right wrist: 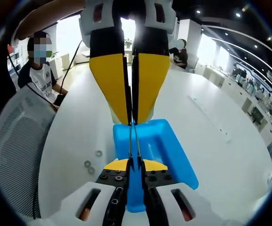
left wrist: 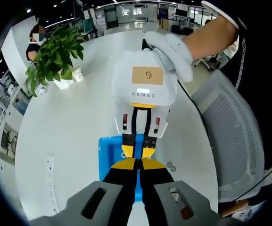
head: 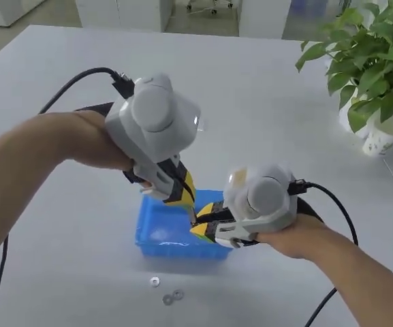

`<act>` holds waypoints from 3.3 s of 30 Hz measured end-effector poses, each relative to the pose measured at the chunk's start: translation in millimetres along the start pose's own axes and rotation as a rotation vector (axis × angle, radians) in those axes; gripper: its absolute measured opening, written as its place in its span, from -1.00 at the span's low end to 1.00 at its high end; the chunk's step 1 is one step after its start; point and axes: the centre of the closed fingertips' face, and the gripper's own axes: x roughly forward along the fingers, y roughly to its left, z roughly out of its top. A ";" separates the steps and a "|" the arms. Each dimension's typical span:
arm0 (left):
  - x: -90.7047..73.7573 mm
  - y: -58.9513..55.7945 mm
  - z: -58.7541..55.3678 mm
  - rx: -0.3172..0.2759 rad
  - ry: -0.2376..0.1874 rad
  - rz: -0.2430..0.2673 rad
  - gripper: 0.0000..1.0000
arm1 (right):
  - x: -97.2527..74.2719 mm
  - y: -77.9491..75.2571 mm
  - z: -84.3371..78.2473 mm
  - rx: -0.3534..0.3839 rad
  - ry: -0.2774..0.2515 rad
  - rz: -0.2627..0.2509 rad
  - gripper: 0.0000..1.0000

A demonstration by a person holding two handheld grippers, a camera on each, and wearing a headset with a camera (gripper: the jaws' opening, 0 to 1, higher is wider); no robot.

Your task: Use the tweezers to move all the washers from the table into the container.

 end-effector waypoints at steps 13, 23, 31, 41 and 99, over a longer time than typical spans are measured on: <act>-3.3 -23.9 -1.2 -0.026 0.011 -0.011 -0.90 | -0.8 25.6 2.4 -0.013 -0.001 0.019 -0.78; -2.0 -38.6 -6.9 -0.034 0.029 -0.024 -0.90 | 3.5 41.8 2.7 -0.009 -0.003 0.037 -0.77; 2.7 -48.6 -14.7 -0.045 0.043 -0.039 -0.90 | 8.9 56.0 -1.8 -0.006 0.002 0.057 -0.77; 8.1 -62.8 -21.5 -0.055 0.062 -0.053 -0.90 | 15.4 72.5 -6.3 -0.005 0.002 0.087 -0.77; 38.6 -80.3 -35.5 -0.088 0.058 -0.095 -0.90 | 32.6 92.6 -32.7 0.029 0.034 0.149 -0.72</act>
